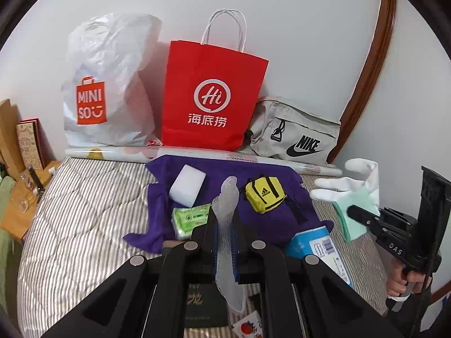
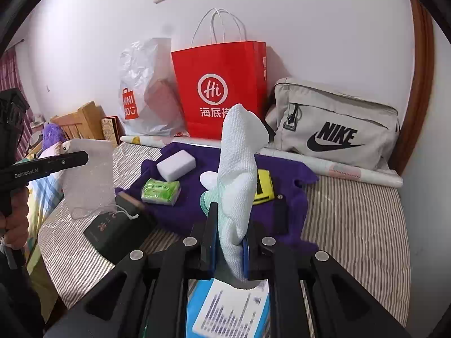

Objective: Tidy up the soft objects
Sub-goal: 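Carry the glove with the right tool while the left tool carries the mesh bag to the towel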

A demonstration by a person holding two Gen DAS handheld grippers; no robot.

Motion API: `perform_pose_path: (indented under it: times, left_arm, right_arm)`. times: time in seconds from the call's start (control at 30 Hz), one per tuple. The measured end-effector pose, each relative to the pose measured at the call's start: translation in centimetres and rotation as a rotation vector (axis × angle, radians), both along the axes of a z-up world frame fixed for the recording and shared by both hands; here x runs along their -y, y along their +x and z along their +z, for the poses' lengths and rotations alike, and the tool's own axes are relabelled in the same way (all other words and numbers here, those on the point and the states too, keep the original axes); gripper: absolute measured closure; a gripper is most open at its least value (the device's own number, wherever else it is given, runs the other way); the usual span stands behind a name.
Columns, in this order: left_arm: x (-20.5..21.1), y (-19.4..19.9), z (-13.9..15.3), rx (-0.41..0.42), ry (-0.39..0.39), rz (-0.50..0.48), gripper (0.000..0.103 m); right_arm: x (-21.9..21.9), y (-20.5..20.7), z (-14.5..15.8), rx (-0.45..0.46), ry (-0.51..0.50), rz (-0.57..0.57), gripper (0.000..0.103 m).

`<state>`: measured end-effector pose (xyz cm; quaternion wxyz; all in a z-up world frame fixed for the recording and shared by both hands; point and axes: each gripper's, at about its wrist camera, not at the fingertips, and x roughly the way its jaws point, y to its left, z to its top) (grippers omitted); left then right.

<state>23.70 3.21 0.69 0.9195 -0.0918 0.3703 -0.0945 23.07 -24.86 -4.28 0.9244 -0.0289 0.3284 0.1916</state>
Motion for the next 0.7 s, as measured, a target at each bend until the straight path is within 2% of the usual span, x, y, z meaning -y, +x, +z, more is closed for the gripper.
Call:
perform_pose_path:
  times: [0.27,0.6,0.7]
  left_arm:
    - [1.2,3.9,-1.5,-0.038,0.001,-0.021,0.095]
    - [3.0,8.2,-3.7,-0.074,-0.063,-0.080,0.095]
    - [3.6,9.6,-4.8,-0.107,-0.078,-0.094,0.095]
  right_arm:
    - [-0.3,4.1,-1.5,-0.026,-0.015,-0.009,0.090]
    - [-0.4,8.5,-4.6,-0.104,-0.023,-0.017,0.090]
    - [-0.6,9.4,-5.3,-0.122,-0.026,-0.005,0.090]
